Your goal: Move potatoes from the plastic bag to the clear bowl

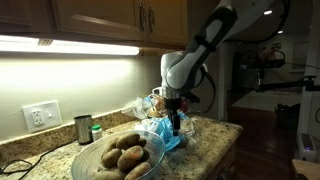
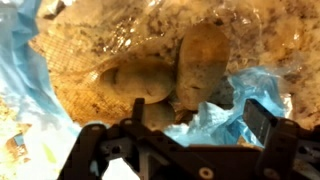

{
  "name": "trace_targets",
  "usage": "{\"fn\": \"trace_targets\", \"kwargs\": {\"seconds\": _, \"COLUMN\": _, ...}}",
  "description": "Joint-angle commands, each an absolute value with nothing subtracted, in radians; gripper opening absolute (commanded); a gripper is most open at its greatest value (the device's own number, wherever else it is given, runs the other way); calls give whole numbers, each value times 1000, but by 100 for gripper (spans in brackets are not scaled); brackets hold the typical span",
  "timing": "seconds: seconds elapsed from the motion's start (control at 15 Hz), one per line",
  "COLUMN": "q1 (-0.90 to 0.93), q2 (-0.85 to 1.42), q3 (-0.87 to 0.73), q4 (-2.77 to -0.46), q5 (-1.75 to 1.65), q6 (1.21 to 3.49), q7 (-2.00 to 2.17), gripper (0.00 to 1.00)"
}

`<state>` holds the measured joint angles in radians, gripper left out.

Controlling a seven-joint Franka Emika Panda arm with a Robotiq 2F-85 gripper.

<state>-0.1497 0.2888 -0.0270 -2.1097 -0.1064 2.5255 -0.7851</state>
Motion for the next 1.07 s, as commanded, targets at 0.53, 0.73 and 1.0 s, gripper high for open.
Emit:
{"fn": "trace_targets", "kwargs": {"seconds": 0.53, "q1": -146, "q2": 204, "q3": -89, "q4": -2115, "q5": -189, "q6": 2405, "q7": -673, "gripper": 100}}
{"fn": "trace_targets", "kwargs": {"seconds": 0.73, "q1": -149, "q2": 214, "q3": -98, "q4": -2112, "q5": -207, "q6": 2377, "q7": -643, "gripper": 100}}
{"fn": "trace_targets", "kwargs": {"seconds": 1.0, "q1": -155, "q2": 224, "q3": -97, "q4": -2111, "q5": -199, "q6": 2375, "q7": -653, "gripper": 100}}
